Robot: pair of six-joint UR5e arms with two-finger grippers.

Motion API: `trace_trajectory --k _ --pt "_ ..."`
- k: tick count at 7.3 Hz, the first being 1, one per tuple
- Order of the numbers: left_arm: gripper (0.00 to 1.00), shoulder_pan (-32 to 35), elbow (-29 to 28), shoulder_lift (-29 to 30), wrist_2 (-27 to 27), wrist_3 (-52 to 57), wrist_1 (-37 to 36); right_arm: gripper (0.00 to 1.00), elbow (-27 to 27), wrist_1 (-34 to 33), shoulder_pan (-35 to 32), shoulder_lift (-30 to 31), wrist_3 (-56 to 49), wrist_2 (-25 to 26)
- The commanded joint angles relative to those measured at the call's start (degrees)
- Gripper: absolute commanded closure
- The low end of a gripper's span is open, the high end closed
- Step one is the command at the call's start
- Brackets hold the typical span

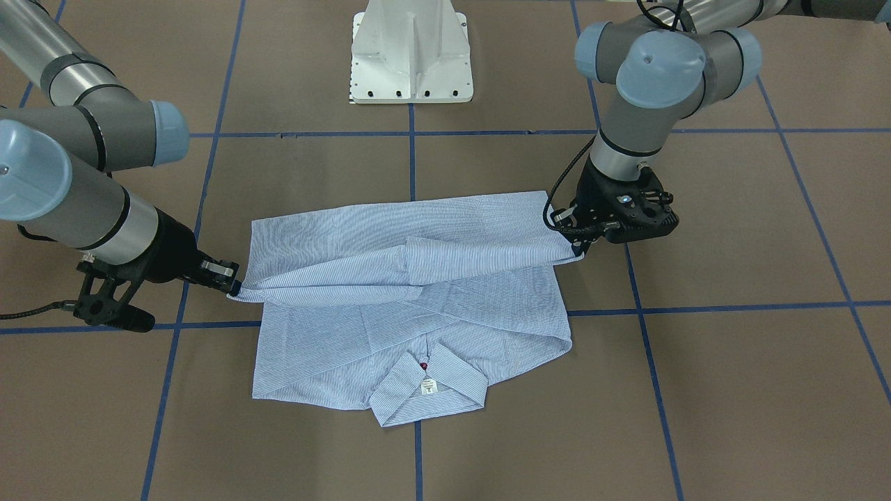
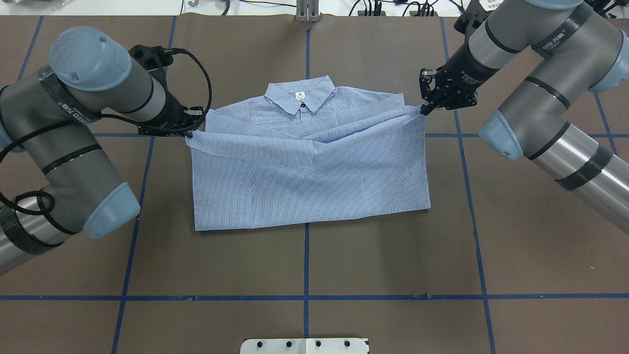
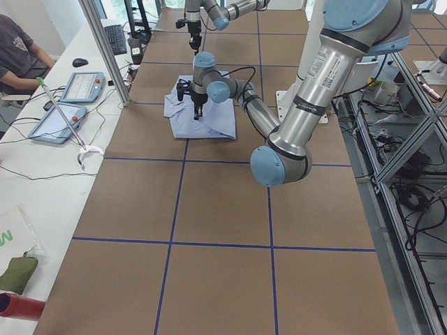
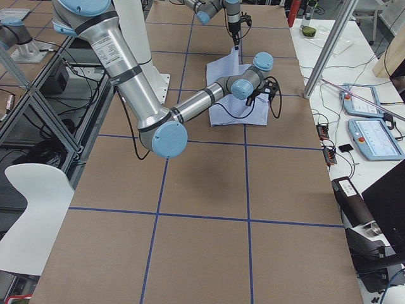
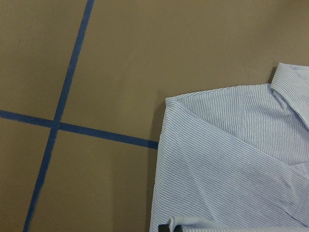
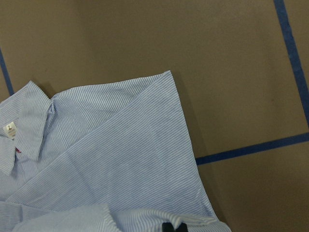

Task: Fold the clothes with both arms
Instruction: 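Lay the hem down near the collar and open both grippers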

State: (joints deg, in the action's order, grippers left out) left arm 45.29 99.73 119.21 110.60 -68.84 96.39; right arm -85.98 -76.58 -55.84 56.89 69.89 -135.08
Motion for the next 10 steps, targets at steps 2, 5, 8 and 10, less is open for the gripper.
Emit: trace_trajectory --k 2,5,8,10 --pt "1.0 0.59 -6.82 0.41 -0.03 0.82 7.41 1.0 3.88 0.37 -0.06 -1.78 -0.99 1.48" --pt "1.0 1.12 -9.72 3.39 -0.03 0.82 7.76 1.0 10.38 7.4 0.03 -3.01 -0.99 2.28" --pt "1.0 1.12 -10.6 3.66 -0.12 0.46 8.38 1.0 10.39 7.41 0.2 -4.59 -0.72 2.28" --pt "1.0 1.29 -11.83 3.57 -0.21 0.9 8.29 1.0 10.74 7.41 0.29 -4.59 -0.9 2.28"
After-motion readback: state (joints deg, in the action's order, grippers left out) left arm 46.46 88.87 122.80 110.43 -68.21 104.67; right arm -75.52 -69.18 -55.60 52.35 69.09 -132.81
